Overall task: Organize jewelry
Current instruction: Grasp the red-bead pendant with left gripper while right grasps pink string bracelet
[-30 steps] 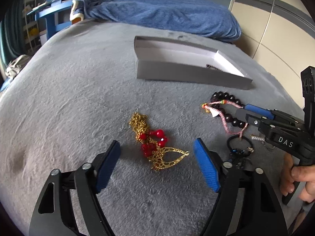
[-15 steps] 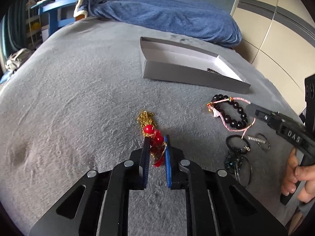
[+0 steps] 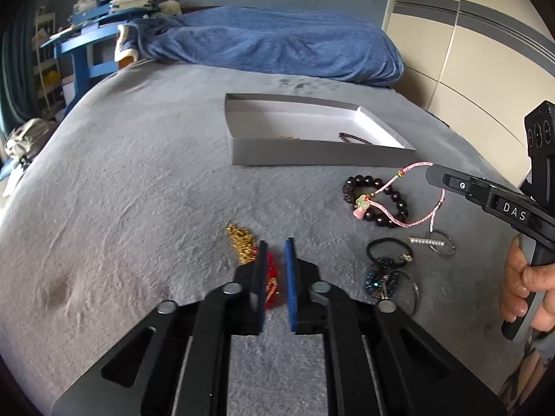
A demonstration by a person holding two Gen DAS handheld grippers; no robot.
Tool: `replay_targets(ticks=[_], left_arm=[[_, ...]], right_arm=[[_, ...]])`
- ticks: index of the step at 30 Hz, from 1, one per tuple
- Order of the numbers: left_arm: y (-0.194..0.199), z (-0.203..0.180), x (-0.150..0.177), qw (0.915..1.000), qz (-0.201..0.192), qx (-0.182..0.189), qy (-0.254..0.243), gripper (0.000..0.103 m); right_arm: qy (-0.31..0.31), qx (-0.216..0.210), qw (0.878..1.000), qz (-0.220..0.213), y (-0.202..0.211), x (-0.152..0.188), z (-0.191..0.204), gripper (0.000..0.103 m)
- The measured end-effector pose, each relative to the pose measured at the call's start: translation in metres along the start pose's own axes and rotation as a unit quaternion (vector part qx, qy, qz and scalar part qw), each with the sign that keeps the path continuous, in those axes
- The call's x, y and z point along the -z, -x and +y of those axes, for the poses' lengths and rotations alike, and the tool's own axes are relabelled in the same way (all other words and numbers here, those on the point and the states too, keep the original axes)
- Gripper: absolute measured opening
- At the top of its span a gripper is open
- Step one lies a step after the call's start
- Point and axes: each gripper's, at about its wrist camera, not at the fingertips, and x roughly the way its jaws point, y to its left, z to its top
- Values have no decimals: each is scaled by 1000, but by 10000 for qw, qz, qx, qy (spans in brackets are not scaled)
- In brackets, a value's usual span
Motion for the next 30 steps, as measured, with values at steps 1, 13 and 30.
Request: replay_targets(ticks=[1, 13, 30], left_arm=[[0, -2, -1, 10000, 19, 32, -22, 4], [16, 9, -19, 9998, -124, -81, -106, 1], [-28, 8, 15, 9972, 730, -170, -20, 17]], right_arm=[[-1, -9, 10000, -10, 2, -1, -1, 3], [-85, 1, 9998, -199, 14, -8, -8, 3], [-54, 2, 9999, -159, 11, -5, -5, 3]])
